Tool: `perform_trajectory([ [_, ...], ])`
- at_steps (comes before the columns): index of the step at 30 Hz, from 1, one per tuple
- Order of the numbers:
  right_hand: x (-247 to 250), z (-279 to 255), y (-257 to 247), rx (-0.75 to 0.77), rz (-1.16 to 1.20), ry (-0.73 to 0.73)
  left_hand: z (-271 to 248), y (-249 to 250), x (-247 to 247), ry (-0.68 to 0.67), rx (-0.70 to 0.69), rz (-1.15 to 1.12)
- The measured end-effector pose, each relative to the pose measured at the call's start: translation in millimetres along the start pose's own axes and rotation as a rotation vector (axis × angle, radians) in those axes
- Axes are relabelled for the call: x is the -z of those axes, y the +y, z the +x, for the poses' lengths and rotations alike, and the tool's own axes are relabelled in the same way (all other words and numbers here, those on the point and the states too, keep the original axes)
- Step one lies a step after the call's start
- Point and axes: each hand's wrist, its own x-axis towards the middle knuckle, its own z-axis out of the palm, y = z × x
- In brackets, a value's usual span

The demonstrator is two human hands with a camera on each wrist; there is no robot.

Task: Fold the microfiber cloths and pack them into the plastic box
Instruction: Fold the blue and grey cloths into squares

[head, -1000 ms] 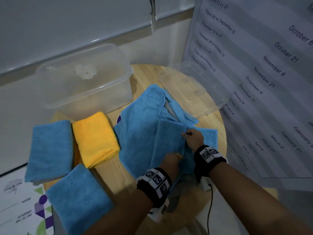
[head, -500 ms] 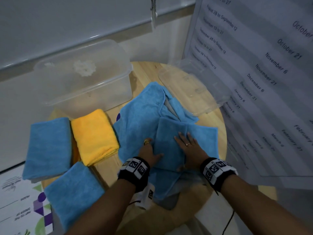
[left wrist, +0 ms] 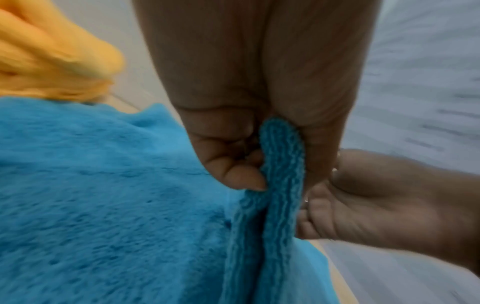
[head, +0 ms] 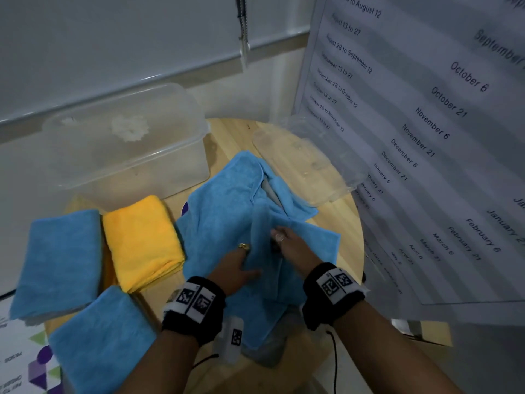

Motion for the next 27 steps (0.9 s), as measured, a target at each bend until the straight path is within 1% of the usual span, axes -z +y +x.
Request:
perform_trajectory([
  [2,6.5,-2.3,-8.0,-0.139,0.360,0.063,0.1,13.8,-12.7,-0.077,-0.062,0.128],
  [3,12.9,-2.2,-7.3,-0.175,0.472,0.092,0.2,22.8,-21.3,-0.122,-0.100,0.160],
  [5,29.6,-8.0,-8.1,-0.185,0.493,0.153,-1.0,43.3,-42.4,-0.204,-0.158,0.177],
  [7,49.5,-9.5,0.4,-0.171,0.409,0.279,0.6,63.7,-66.2,-0.246,-0.183,0.118],
  [8,60.1,-7.7,9.1,-0.176,0.328,0.344,2.7,73.7,-76.5,-0.263,-0.180,0.129],
  [9,69.4,-6.3,17.5,-0.192,0.226,0.395,3.6,84.1,-84.4,-0.289,-0.162,0.207],
  [10,76.6,-6.3,24.8,-0.214,0.127,0.413,5.7,88.9,-92.5,-0.312,-0.137,0.310],
  [13,88.8,-2.9,44.5,-0.309,-0.104,0.390,10.6,91.5,-111.1,-0.315,-0.125,0.519],
  [17,96.0,0.2,50.3,-0.323,-0.286,0.378,18.4,74.5,-127.7,-0.387,-0.085,0.642],
  [19,99.2,2.7,53.8,-0.302,-0.339,0.378,19.7,71.0,-133.0,-0.392,-0.080,0.646],
  [21,101.6,4.2,57.2,-0.292,-0.375,0.406,20.6,68.7,-134.8,-0.443,-0.076,0.620],
  [23,102.3,2.5,58.1,-0.290,-0.377,0.471,19.3,66.0,-126.3,-0.439,-0.113,0.495],
  [24,103.2,2.4,58.6,-0.296,-0.362,0.504,17.7,64.1,-119.2,-0.385,-0.142,0.369],
  [25,103.8,2.5,58.2,-0.300,-0.354,0.518,18.7,60.9,-112.5,-0.253,-0.177,0.231],
  [27,102.8,-0.1,55.9,-0.321,-0.351,0.475,24.3,43.7,-102.0,0.147,-0.181,0.010],
])
